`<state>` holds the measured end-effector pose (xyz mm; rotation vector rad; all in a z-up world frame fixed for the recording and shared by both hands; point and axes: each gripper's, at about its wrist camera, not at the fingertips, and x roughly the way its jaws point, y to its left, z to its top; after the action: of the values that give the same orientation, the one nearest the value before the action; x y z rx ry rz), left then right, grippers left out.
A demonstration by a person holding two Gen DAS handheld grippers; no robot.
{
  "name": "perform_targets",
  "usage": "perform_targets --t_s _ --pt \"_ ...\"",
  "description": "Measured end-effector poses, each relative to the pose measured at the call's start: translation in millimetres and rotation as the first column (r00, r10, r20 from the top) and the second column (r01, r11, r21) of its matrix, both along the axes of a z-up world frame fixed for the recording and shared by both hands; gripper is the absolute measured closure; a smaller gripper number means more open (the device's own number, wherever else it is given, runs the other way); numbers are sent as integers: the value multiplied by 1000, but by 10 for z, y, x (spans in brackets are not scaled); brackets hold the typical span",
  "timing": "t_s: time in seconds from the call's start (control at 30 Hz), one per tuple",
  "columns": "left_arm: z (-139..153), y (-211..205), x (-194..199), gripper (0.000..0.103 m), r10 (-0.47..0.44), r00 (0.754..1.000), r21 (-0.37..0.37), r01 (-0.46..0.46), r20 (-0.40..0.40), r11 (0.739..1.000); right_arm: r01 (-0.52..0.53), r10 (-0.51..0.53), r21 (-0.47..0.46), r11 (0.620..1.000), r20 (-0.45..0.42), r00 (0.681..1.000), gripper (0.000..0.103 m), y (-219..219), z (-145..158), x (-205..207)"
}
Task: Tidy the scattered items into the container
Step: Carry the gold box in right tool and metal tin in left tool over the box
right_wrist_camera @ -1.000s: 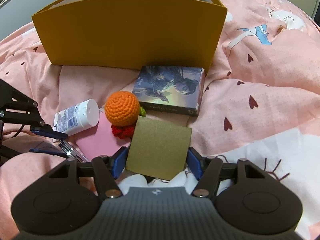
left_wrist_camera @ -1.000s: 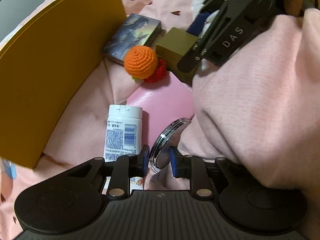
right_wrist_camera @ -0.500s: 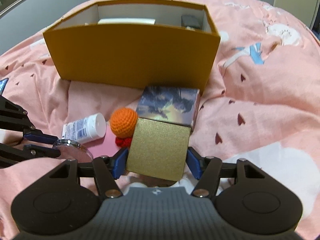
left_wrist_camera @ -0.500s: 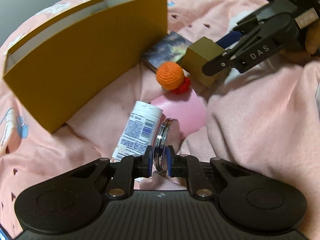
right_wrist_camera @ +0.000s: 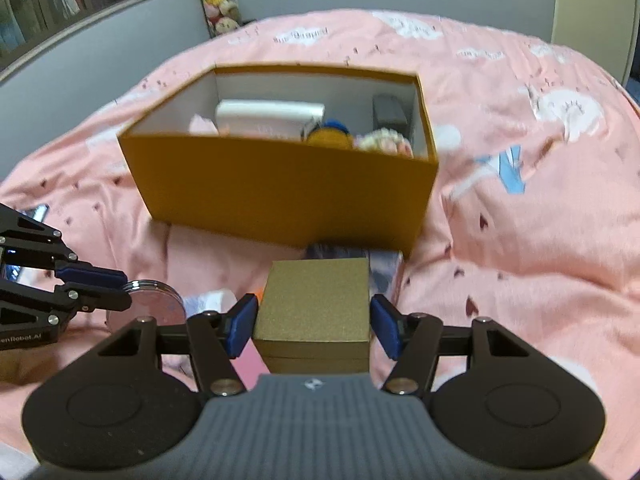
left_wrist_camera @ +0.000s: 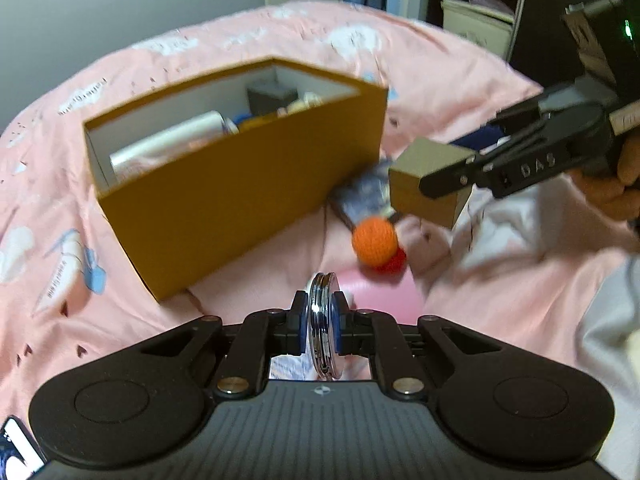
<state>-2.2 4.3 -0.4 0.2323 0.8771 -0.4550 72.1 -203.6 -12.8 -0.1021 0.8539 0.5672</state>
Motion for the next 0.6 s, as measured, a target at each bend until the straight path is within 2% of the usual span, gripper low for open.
perform_targets --t_s 0.23,0.6 --pt "300 61 95 90 65 995 -42 -62 77 997 -43 39 86 995 50 998 39 48 317 50" --pt "742 126 326 90 100 981 -78 -87 168 993 -124 104 96 988 190 976 39 268 745 218"
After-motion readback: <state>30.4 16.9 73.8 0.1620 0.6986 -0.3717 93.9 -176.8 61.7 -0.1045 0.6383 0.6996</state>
